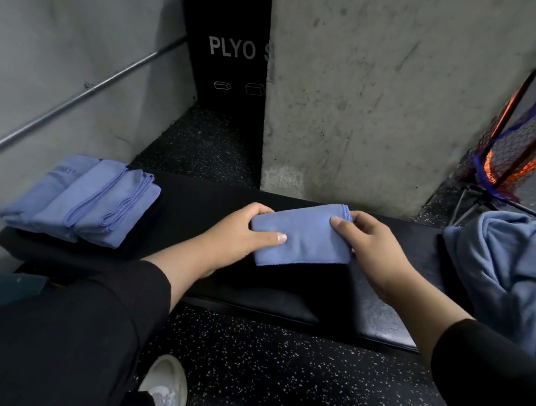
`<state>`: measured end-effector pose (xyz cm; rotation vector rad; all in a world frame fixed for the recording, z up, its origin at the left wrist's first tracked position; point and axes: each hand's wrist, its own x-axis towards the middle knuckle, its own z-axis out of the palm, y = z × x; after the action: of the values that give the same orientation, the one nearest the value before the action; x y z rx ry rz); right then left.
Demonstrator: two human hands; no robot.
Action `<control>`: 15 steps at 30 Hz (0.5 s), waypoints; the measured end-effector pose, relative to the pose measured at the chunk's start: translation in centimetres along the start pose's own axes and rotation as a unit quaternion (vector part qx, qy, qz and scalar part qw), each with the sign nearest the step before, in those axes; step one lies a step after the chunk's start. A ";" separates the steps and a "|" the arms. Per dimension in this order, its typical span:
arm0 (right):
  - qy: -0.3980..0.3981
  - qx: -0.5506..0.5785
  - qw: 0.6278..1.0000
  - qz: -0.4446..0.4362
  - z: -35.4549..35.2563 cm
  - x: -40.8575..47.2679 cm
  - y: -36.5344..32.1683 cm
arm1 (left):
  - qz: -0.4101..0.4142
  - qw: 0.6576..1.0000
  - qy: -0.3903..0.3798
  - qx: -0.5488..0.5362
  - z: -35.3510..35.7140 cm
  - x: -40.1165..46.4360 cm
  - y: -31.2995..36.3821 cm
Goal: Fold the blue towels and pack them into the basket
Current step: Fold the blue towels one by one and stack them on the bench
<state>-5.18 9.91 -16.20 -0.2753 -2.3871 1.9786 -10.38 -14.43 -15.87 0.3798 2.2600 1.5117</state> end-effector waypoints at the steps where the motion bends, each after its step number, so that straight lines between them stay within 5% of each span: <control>1: 0.004 0.020 1.000 0.018 0.3 0.0 -0.3 | -0.013 0.999 -0.017 -0.047 0.0 -0.5 0.3; 5: 0.011 0.140 0.987 0.072 2.5 -0.4 -2.0 | -0.049 0.993 0.021 -0.104 -0.3 -1.8 1.2; 9: -0.063 0.226 0.967 0.098 5.2 -0.9 -3.7 | -0.072 0.982 0.086 -0.149 -1.5 -3.1 1.8; 15: -0.053 0.317 0.940 0.118 9.6 -0.9 -5.4 | -0.083 0.982 0.114 -0.125 -5.3 -5.5 2.2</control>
<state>-6.18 -0.54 -12.67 -0.4463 -1.6804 2.7932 -7.95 -20.32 -11.07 -0.0579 2.1643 1.7984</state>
